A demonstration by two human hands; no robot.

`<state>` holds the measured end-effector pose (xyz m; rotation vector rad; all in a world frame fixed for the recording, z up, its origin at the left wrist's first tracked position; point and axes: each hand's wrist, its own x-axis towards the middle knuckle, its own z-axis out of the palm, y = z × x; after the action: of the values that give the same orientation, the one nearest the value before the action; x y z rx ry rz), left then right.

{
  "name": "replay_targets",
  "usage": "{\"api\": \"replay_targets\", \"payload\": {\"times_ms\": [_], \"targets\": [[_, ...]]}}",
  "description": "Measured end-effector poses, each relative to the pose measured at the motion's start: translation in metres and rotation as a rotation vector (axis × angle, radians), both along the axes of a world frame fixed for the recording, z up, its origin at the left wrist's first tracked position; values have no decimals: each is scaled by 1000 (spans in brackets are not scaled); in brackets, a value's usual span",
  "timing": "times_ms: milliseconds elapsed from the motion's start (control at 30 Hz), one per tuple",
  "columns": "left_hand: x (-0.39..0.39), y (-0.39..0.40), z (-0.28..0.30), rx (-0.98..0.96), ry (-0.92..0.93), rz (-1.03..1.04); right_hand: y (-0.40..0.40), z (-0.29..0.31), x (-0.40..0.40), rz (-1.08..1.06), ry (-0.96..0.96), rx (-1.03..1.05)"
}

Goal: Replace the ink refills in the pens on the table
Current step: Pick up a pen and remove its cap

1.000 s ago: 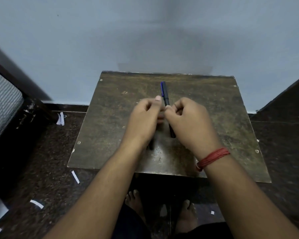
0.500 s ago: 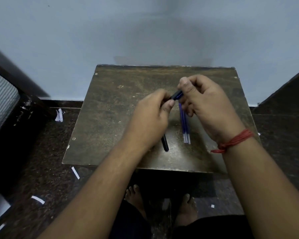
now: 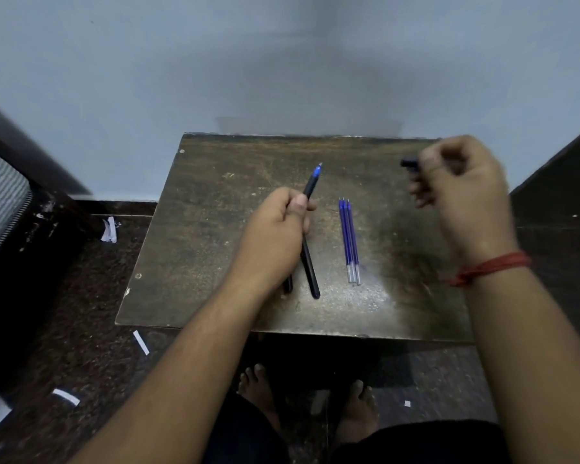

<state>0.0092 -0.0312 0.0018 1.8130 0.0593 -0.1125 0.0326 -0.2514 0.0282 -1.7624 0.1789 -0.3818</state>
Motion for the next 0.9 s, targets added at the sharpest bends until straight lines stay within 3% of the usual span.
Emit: {"api": "replay_targets", "payload": {"times_ms": [167, 300, 467, 733, 833, 900], "targets": [[0, -5, 3, -202, 3, 62, 7, -21, 3, -7, 245, -611], [2, -1, 3, -219, -42, 116, 10, -22, -2, -1, 341, -806], [2, -3, -4, -101, -94, 76, 13, -18, -4, -43, 438, -762], [-2, -7, -1, 21, -130, 48, 11, -15, -1, 67, 513, -817], [-5, -9, 2, 167, -195, 24, 7, -7, -2, -16, 361, -753], [-7, -11, 4, 214, -231, -12, 10, 2, -1, -31, 216, -598]]}}
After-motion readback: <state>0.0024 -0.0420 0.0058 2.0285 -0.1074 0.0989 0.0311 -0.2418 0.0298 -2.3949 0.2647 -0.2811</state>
